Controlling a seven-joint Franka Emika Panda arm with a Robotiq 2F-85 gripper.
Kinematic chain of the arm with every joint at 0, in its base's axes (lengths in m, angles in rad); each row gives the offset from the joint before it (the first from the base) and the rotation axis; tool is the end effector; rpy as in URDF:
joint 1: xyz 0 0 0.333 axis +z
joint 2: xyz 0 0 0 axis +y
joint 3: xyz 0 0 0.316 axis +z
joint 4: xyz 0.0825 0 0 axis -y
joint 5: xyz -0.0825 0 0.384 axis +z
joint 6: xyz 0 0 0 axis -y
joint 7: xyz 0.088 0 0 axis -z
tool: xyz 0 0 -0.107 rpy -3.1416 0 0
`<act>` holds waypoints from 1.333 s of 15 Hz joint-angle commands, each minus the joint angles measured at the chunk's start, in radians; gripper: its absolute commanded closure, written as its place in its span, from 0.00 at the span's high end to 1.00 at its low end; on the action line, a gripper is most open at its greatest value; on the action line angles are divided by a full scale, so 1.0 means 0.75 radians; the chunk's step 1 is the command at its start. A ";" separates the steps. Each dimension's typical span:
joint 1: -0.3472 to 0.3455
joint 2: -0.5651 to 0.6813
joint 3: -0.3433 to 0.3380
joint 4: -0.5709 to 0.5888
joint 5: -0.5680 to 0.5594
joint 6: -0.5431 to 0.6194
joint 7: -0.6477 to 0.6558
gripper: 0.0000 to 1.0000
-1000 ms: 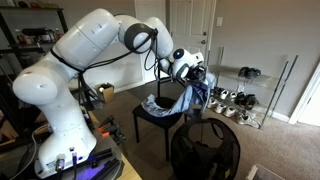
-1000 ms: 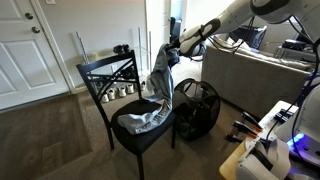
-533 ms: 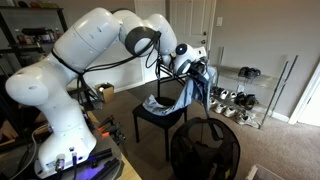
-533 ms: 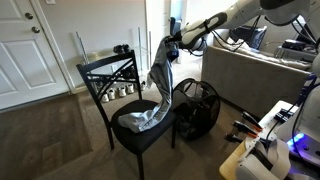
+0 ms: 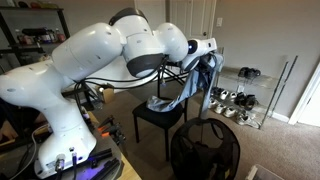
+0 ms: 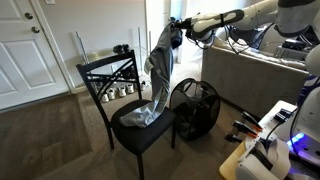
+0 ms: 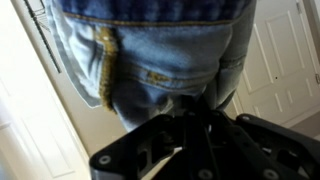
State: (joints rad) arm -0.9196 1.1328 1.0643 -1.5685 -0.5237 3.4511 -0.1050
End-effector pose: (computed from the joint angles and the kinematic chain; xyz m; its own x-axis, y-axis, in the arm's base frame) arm 0.7279 -0.1278 0.3536 0.2621 -0.3317 0.9062 0.1625 -0.9105 -0.3803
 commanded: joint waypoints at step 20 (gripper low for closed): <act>-0.962 0.228 0.410 -0.878 -0.327 0.015 -0.255 0.02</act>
State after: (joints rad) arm -1.5348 1.2642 1.2895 -2.1582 -0.8318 3.4518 -0.1894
